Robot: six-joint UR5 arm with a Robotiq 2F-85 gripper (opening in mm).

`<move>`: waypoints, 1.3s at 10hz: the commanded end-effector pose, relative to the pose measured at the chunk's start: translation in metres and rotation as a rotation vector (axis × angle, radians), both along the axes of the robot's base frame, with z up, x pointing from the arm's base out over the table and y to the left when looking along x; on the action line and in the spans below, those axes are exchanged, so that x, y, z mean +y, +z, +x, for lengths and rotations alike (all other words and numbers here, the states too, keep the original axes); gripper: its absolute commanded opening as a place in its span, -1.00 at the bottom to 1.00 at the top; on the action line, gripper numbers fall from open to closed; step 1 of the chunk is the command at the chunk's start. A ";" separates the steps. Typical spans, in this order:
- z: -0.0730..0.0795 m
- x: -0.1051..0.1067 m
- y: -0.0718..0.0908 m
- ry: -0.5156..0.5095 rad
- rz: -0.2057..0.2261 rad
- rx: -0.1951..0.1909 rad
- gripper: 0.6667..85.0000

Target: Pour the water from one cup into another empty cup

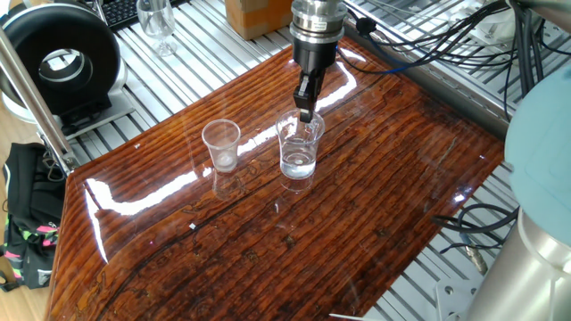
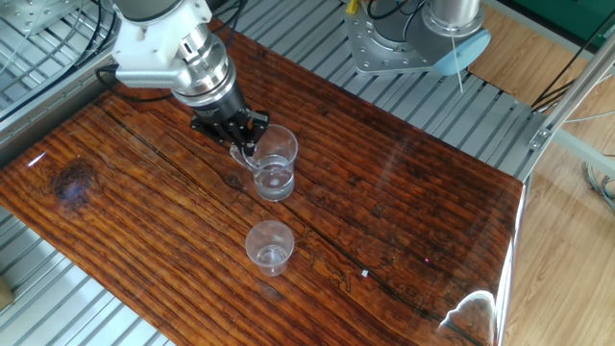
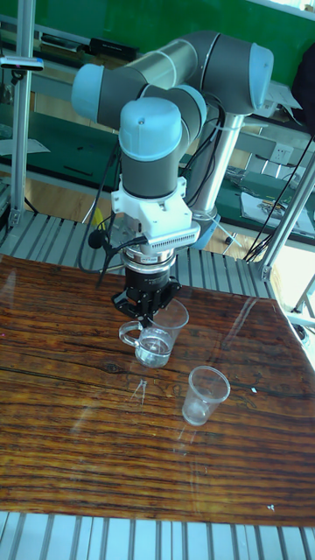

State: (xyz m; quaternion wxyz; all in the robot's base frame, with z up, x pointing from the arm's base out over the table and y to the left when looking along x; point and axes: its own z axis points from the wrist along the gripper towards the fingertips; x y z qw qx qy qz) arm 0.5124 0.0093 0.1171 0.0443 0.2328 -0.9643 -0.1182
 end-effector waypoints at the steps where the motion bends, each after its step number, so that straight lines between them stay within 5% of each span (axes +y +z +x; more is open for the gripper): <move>1: 0.006 0.001 -0.004 -0.013 0.002 -0.016 -0.97; 13: 0.011 0.002 -0.008 -0.022 0.003 -0.030 -0.91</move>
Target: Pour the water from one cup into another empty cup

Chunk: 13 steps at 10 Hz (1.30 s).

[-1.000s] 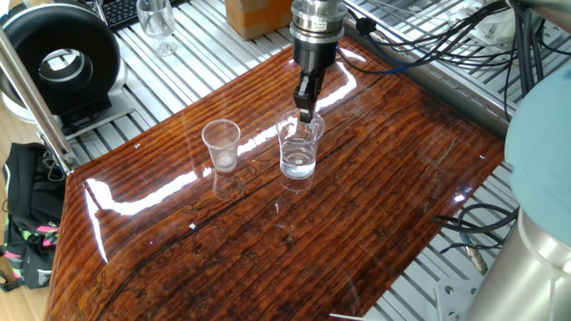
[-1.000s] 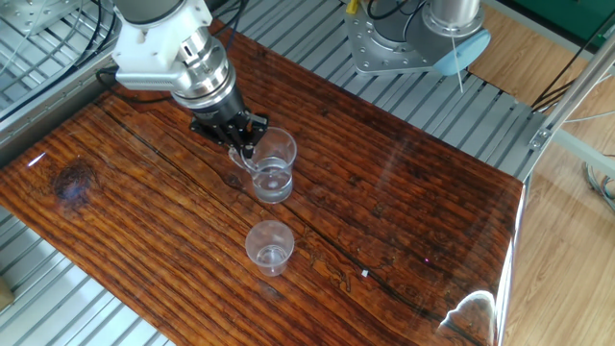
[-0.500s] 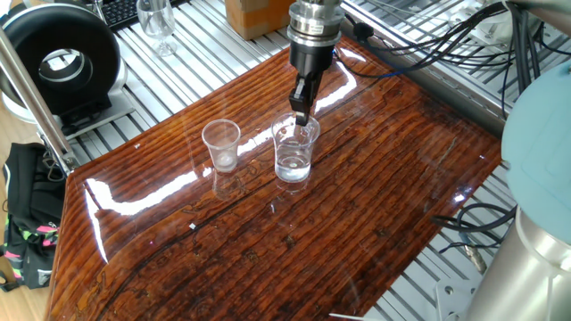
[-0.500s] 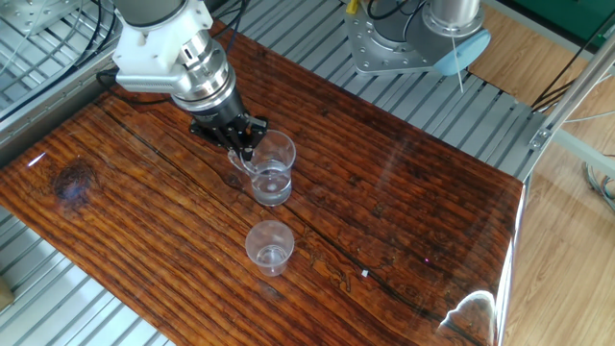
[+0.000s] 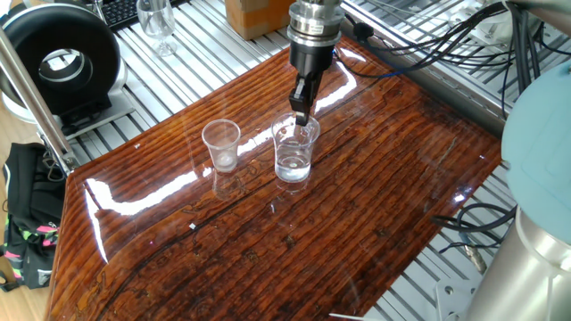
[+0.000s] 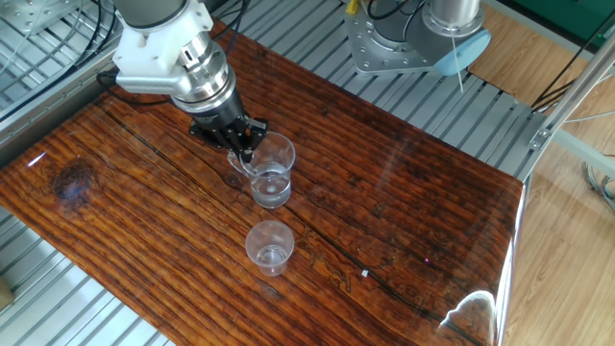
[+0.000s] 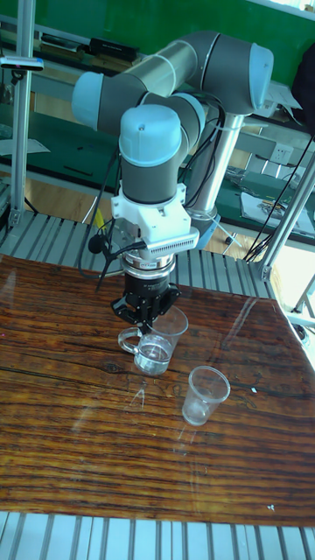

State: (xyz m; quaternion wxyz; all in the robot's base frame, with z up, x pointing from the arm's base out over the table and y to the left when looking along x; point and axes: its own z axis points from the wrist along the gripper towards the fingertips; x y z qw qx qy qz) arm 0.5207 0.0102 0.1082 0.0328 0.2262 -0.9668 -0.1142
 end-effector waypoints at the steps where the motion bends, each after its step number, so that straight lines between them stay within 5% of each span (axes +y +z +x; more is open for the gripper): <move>1: 0.003 0.001 0.001 -0.006 0.007 -0.007 -0.91; 13: 0.005 0.000 -0.002 0.001 0.002 -0.020 -0.77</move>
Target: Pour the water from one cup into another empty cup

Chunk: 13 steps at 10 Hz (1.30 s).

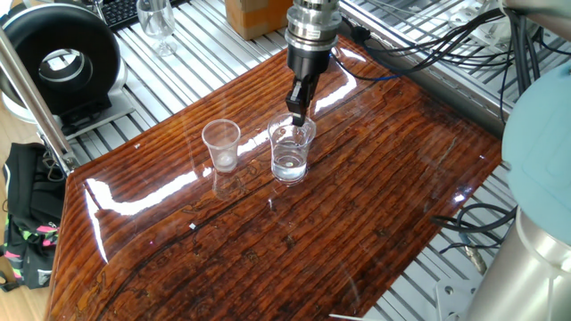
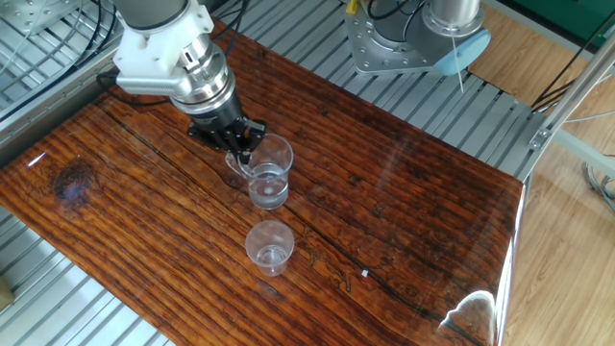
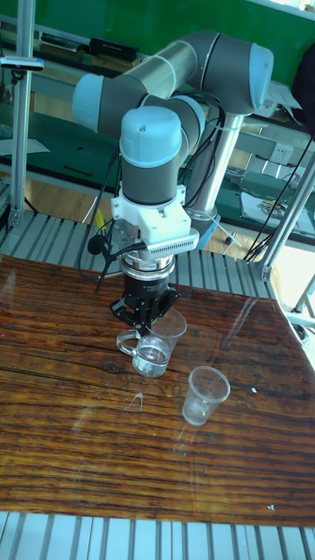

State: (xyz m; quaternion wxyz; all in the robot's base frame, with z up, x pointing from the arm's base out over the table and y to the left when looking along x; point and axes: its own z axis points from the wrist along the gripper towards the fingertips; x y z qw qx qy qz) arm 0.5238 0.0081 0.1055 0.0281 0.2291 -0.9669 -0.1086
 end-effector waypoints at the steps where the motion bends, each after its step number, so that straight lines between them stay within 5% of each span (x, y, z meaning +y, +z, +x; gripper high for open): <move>1: 0.003 0.002 0.001 -0.004 0.010 -0.010 -0.77; 13: 0.005 0.001 0.003 0.024 0.013 -0.024 -0.29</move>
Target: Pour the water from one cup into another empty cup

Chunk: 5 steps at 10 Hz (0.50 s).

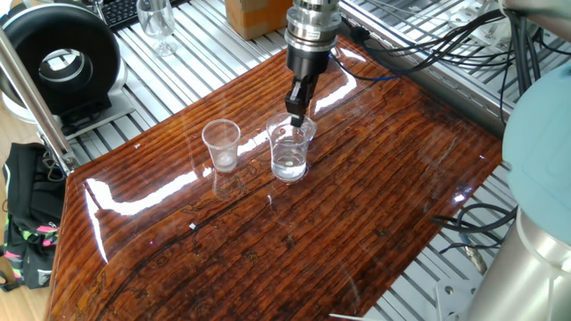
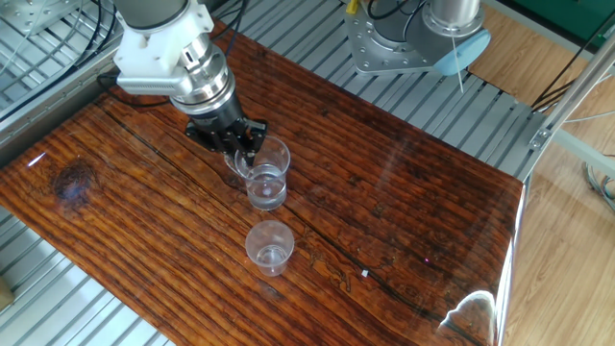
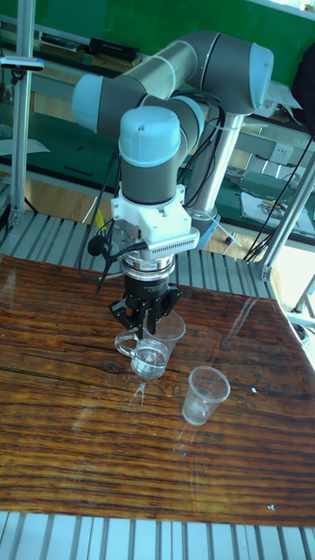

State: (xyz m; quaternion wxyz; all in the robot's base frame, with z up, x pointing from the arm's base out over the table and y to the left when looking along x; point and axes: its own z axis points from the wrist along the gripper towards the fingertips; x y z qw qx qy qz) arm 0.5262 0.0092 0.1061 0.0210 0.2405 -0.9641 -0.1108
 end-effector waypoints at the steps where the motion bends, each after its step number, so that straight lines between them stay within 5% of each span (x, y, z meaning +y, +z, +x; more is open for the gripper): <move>1: 0.002 0.001 0.003 0.003 0.006 -0.007 -0.23; 5: 0.000 0.000 0.014 0.000 0.001 0.009 -0.14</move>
